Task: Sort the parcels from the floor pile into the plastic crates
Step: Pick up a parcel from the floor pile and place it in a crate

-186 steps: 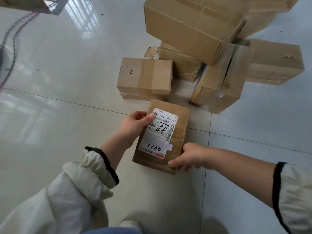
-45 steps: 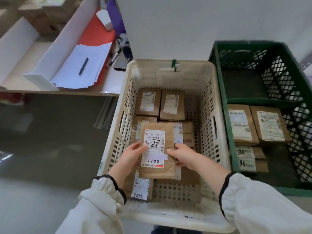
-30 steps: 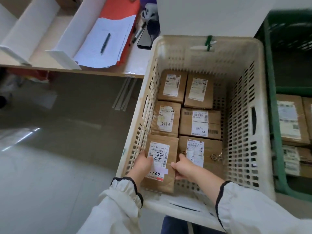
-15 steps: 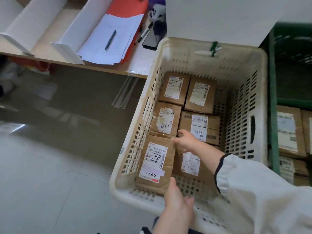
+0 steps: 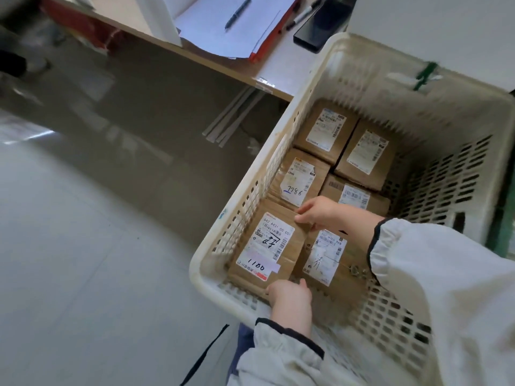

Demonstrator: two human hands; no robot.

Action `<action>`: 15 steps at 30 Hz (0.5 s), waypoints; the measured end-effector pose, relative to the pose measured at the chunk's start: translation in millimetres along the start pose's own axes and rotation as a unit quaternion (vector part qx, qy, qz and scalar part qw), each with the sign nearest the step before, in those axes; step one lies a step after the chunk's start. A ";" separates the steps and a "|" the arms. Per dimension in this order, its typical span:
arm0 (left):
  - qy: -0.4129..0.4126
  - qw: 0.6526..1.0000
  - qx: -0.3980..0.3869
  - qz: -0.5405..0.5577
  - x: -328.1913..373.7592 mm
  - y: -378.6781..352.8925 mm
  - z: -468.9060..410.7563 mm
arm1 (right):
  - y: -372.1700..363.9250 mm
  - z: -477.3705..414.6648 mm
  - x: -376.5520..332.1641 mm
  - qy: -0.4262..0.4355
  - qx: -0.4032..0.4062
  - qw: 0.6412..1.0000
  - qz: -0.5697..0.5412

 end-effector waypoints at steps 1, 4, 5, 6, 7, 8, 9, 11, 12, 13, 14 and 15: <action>-0.021 1.000 -0.011 -0.012 3.9 -0.2 -5.4 | 0.1 -0.9 -1.0 -0.005 -0.004 1.000 0.001; 0.012 0.996 -0.012 0.090 -6.2 15.2 -6.1 | -2.5 -4.8 -13.3 -0.012 -0.008 1.000 -0.009; 0.036 0.989 0.007 0.146 -12.6 23.0 -11.5 | -3.7 -6.6 -19.0 -0.009 -0.008 1.000 -0.005; 0.032 0.981 0.008 0.191 -13.1 33.7 -7.0 | -5.2 -7.3 -24.3 -0.009 -0.006 1.000 0.003; 0.038 0.989 0.007 0.145 -14.2 36.0 -8.5 | -6.2 -8.7 -28.5 -0.009 -0.003 1.000 0.015; 0.042 0.996 0.019 0.072 -16.8 44.5 -3.1 | -7.2 -10.2 -30.9 -0.012 0.000 1.000 0.024; 0.004 0.999 0.026 0.034 -11.5 46.1 -6.1 | -8.8 -11.5 -31.9 -0.014 0.001 0.999 0.031; -0.023 0.998 -0.001 -0.063 -5.3 36.4 -8.1 | -10.3 -12.6 -32.0 -0.016 0.008 0.999 0.038; -0.026 0.999 0.008 -0.039 -4.6 38.9 -11.9 | -10.3 -12.4 -31.7 -0.017 0.012 0.999 0.043; 0.006 0.999 0.017 0.029 -9.6 41.6 -13.9 | -10.2 -12.3 -31.2 -0.017 0.015 0.999 0.047; 0.012 0.997 0.012 0.080 -7.6 38.1 -15.3 | -10.4 -11.3 -30.8 -0.017 0.017 0.998 0.049; 0.026 0.990 0.031 0.132 -9.3 38.4 -15.7 | -10.6 -9.4 -31.2 -0.018 0.017 0.999 0.048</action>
Point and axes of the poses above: each hand's wrist, its own z-axis away from the middle knuckle, its own y-axis out of the back of the hand, x = y × z, the point moved 9 cm from there along -z, towards the middle knuckle, and after that the axes turned 9 degrees about y, right-handed, at the moved point
